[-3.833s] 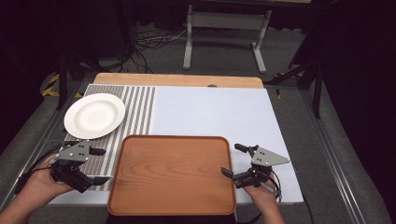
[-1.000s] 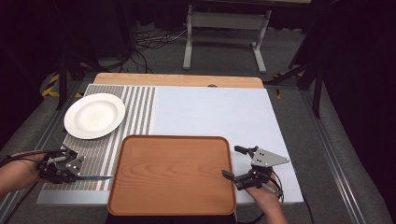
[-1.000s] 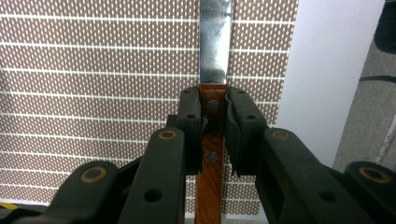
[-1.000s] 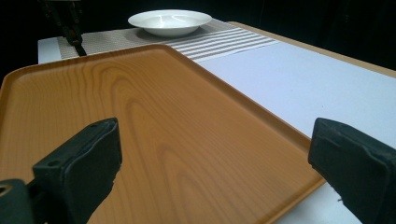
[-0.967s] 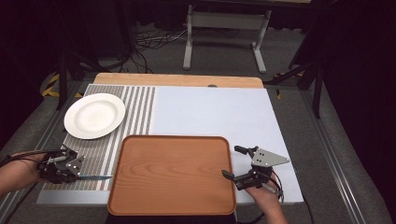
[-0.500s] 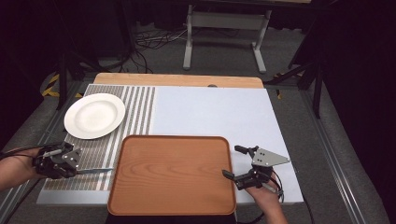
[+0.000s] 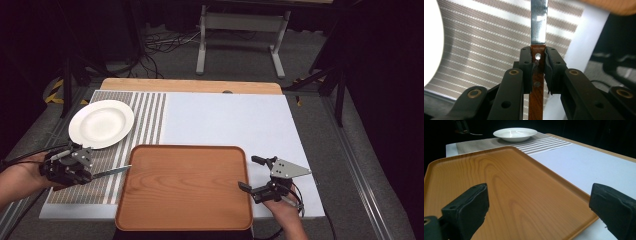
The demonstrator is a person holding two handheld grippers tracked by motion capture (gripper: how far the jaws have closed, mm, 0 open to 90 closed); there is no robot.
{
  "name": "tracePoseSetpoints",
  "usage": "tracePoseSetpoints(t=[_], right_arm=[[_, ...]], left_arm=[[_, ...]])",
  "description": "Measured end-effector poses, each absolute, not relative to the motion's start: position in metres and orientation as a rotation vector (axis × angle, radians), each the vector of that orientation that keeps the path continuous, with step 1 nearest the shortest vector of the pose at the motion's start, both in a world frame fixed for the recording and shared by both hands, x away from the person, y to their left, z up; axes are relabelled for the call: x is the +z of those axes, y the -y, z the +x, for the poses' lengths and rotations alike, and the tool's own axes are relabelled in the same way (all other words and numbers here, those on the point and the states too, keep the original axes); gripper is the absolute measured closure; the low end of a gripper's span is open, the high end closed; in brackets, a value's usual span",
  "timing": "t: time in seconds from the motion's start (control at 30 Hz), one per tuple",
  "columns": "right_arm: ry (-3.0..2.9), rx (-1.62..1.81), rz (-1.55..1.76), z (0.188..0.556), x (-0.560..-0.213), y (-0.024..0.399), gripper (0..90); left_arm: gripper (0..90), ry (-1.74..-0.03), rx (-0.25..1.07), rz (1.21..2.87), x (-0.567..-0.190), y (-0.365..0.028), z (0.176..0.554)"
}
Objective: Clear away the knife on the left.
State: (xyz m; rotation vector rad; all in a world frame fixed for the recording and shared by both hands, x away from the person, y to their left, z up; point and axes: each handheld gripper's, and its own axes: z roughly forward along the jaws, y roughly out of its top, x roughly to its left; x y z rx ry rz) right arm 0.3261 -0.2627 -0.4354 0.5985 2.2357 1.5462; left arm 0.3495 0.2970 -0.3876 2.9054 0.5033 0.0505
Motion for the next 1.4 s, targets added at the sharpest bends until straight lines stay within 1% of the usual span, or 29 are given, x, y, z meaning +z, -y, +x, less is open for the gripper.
tracePoseSetpoints(t=[0.07, 0.17, 0.37, 0.53, 0.87, 1.03, 1.17, 1.4], right_arm=[[-2.235, 1.548, 0.597, 0.326, -0.435, 0.262, 3.5], [-2.237, 1.550, 0.599, 0.326, -0.436, 0.262, 3.5], [-2.238, 1.558, 0.591, 0.325, -0.435, 0.261, 3.6], [-2.238, 1.559, 0.584, 0.325, -0.434, 0.261, 3.8], [-2.233, 1.568, 0.581, 0.324, -0.432, 0.262, 3.9], [-2.232, 1.570, 0.584, 0.324, -0.432, 0.263, 4.0], [-2.233, 1.578, 0.587, 0.323, -0.432, 0.264, 3.9], [-2.226, 1.585, 0.582, 0.323, -0.431, 0.265, 3.9]], left_arm=[[77.9, -0.541, -0.001, 2.894, -0.386, -0.293, 0.350], [77.9, -0.588, -0.035, 2.899, -0.383, -0.285, 0.351], [77.9, -0.721, -0.114, 2.835, -0.375, -0.270, 0.352], [78.0, -0.769, -0.149, 2.782, -0.376, -0.260, 0.351], [77.9, -0.841, -0.324, 2.652, -0.380, -0.239, 0.352], [77.9, -0.903, -0.350, 2.592, -0.383, -0.234, 0.354], [77.9, -1.025, -0.365, 2.550, -0.389, -0.231, 0.358], [78.0, -1.114, -0.398, 2.456, -0.396, -0.227, 0.359]])
